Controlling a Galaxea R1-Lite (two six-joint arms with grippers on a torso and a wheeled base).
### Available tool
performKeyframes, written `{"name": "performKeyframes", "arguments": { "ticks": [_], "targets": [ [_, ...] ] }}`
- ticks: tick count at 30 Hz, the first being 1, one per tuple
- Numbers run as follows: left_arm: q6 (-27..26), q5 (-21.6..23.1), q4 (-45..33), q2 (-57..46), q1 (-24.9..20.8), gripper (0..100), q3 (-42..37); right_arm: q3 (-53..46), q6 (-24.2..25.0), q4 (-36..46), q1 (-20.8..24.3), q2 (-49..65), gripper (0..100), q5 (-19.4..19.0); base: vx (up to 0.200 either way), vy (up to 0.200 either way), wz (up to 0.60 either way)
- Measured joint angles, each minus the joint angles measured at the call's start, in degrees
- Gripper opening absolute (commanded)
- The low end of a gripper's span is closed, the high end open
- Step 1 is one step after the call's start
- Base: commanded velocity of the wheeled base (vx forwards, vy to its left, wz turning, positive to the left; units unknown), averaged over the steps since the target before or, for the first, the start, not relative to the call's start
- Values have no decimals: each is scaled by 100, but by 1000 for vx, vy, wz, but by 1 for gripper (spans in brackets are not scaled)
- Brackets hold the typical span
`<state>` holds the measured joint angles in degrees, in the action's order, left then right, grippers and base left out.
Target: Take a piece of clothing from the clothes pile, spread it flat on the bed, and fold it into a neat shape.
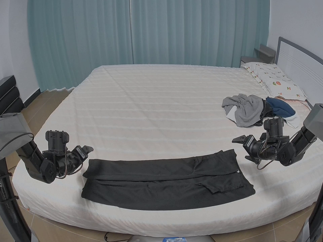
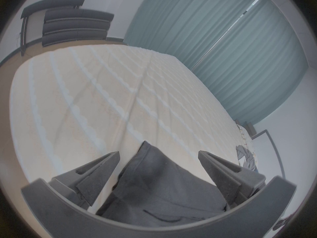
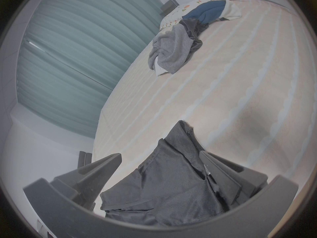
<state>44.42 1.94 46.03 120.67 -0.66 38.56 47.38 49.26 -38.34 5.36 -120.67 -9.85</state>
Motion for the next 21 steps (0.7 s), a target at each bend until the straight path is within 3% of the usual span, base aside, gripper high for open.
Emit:
{"name": "performKeyframes", "arguments": {
  "ticks": [11,12,21],
  "targets": [
    [221,74,-167,896,-38,100,824,40,208,-63,-234,-419,100,-229,0,0,0],
    [251,84,-167,948,-39,0,870,43,213,-66,-245,-457,100,-235,0,0,0],
    [681,22,-150,1211,-16,0,973,269,222,-68,-262,-706,100,-252,0,0,0]
  ]
}}
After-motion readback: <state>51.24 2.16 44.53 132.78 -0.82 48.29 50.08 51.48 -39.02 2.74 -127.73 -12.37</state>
